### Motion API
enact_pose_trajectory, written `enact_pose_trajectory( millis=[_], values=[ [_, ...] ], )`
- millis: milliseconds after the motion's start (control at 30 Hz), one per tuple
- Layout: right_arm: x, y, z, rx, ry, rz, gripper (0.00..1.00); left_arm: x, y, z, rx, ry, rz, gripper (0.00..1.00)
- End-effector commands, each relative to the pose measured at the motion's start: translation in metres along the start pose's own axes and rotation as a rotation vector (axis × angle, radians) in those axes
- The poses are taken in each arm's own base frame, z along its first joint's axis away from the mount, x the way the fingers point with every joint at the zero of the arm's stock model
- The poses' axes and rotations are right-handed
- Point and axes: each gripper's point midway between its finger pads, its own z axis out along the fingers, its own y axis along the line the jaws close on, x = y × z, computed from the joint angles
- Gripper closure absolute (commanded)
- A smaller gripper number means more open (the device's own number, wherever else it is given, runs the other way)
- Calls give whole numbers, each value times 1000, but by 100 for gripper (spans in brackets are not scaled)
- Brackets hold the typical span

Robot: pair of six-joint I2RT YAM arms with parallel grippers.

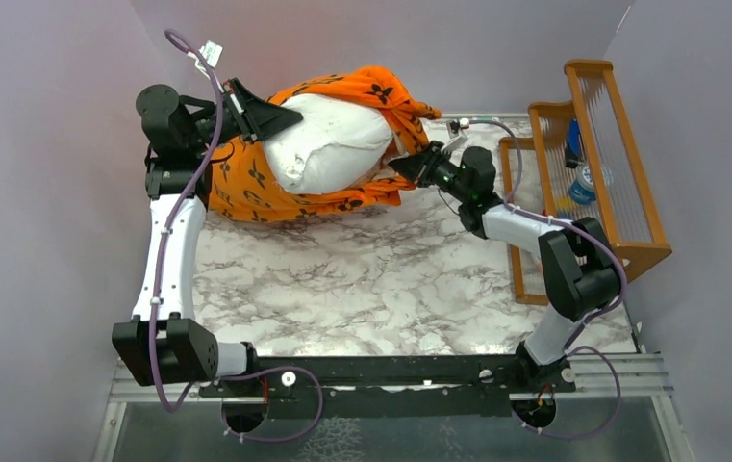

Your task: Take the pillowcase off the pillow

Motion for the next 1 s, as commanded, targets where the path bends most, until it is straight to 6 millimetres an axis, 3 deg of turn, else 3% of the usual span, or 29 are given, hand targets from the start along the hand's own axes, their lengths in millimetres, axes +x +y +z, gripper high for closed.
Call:
enact_pose_trajectory(
  millis=[0,33,100,133,233,267,500,733,833,967],
  values=[
    [4,-49,-5,128,63,-16,99,-2,-98,-32,200,-20,295,100],
    [1,-41,-3,93,67,-35,97,2,-95,-33,196,-17,290,100],
    [-6,-21,0,20,73,-99,83,10,-89,-35,189,-11,278,100],
    [-10,-10,1,-8,73,-138,70,14,-84,-35,185,-5,268,100],
    [-21,24,2,-83,78,-252,15,24,-74,-35,177,9,248,100],
    [-27,35,0,-109,65,-278,2,26,-72,-36,175,12,245,100],
    [-50,97,-35,-290,18,-396,0,27,-64,-34,165,4,253,100],
    [-44,164,-104,-545,39,-525,0,9,-35,-26,53,-66,258,100],
    [-65,167,-112,-460,-47,-552,0,7,-31,-25,41,-67,275,100],
    [-82,161,-100,-391,-80,-573,0,8,-37,-27,49,-68,288,100]
  ],
)
